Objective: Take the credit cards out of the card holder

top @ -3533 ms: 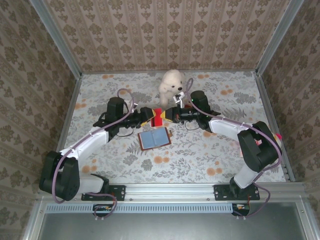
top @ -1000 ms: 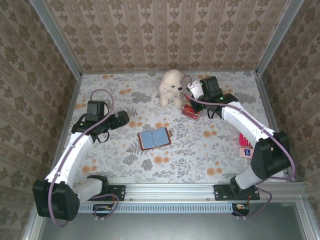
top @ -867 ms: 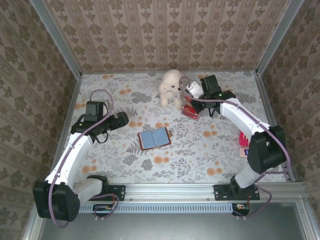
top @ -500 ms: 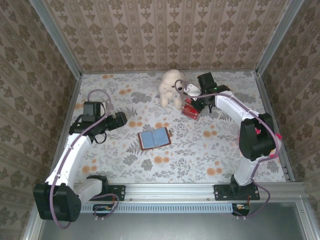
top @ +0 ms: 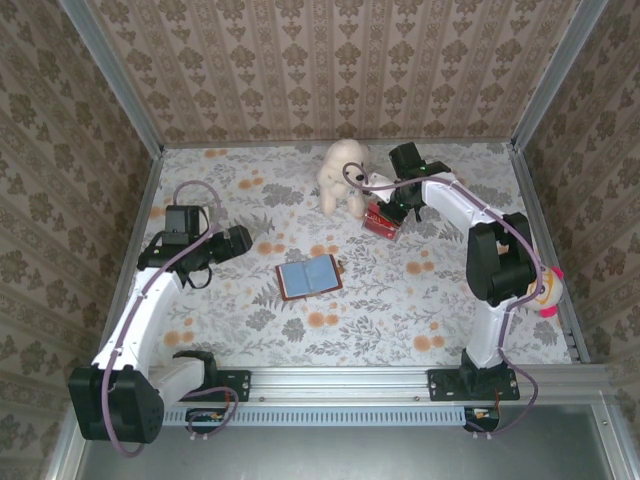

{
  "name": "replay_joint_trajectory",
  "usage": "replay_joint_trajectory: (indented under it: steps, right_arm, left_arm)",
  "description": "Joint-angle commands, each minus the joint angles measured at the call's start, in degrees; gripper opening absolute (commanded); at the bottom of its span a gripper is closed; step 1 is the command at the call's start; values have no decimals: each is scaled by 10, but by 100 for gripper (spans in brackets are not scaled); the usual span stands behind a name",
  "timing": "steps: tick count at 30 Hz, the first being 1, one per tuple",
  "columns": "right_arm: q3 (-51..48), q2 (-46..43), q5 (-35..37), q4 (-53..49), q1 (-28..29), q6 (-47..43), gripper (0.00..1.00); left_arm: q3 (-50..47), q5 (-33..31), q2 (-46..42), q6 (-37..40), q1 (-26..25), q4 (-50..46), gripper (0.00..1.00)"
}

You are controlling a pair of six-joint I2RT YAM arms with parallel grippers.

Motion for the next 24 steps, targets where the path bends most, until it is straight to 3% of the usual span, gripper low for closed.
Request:
replay_joint_trajectory:
  steps: [1,13,19,24]
  right_arm:
    - [27,19,-3,-49,-4,-22,0]
    - [32,27,8,-55,-3,-20,7]
    - [35,20,15,-32,-2,19,25]
    - [29,-13,3,-1,0,73,29]
  left_arm:
    - [-9,17,-3,11,5,9,100]
    - [-11,26,3,9,10,14,100]
    - [-12,27,3,9,11,14,100]
    - [-12,30,3,9,11,13,100]
